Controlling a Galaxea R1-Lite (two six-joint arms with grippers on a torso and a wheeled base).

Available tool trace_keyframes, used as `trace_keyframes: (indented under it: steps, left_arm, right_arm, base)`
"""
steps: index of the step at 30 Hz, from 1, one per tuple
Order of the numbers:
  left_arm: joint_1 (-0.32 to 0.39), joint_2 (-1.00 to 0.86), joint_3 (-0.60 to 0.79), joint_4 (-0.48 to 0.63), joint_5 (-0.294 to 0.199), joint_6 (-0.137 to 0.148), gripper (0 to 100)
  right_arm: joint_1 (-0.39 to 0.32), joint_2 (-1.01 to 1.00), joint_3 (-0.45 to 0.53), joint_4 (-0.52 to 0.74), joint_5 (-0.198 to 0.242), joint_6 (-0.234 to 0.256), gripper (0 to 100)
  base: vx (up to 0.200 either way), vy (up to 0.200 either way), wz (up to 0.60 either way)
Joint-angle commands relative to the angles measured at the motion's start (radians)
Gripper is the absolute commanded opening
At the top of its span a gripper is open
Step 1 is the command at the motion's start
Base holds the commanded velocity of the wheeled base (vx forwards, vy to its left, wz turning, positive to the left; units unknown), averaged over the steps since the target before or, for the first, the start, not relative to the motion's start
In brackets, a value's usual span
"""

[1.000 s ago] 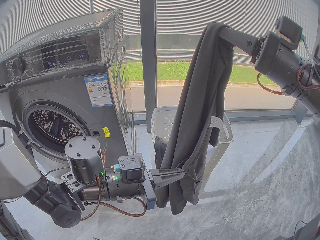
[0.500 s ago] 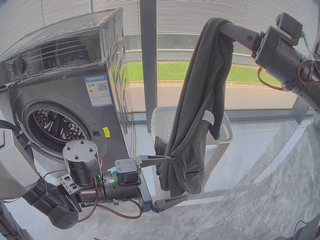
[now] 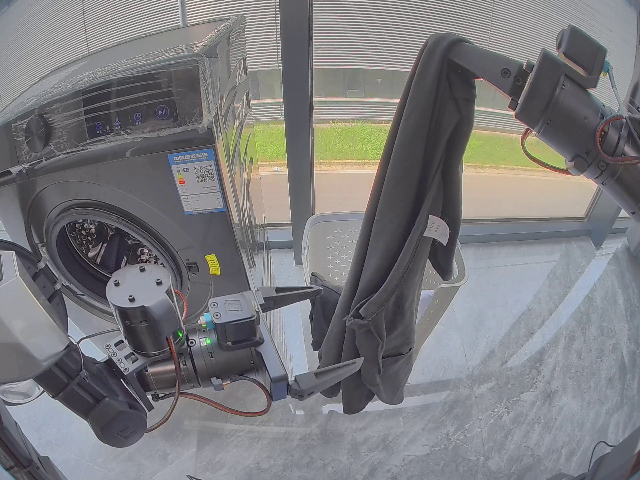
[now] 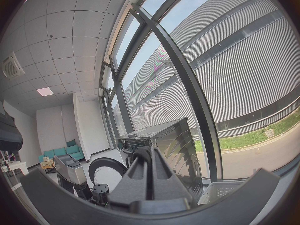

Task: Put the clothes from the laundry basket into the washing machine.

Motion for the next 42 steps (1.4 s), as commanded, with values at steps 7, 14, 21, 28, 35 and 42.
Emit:
trace_keyframes:
  steps: [7,14,21,28,35,42]
  left_arm:
    - [-0.036,-0.006,-0.005,-0.016,-0.010,-0.003,100]
    - [-0.098,0.022,-0.005,-0.024,-0.004,-0.035,100]
    - [-0.099,0.042,-0.009,-0.024,-0.004,-0.037,100]
    - [-0.096,0.068,-0.009,-0.024,-0.002,-0.037,100]
    - [-0.098,0.086,-0.029,-0.027,-0.002,-0.037,100]
    - [-0.093,0.103,-0.049,-0.028,-0.002,-0.037,100]
  right_arm:
    - [-0.003,0.004,-0.025,0.000,-0.001,0.001,0]
    - [-0.001,0.004,-0.037,0.000,0.000,0.001,0]
    - [-0.001,0.006,-0.049,0.000,0.000,0.015,0]
    - [0.003,0.006,-0.049,0.000,0.000,0.018,0]
    - [0.013,0.006,-0.048,0.000,0.000,0.019,0]
    - [0.045,0.006,-0.045,0.000,0.000,0.019,0]
  base:
    - [0.000,0.000,0.00]
    - [0.000,0.000,0.00]
    - [0.000,0.000,0.00]
    - [0.000,0.000,0.00]
    - [0.000,0.000,0.00]
    - [0.000,0.000,0.00]
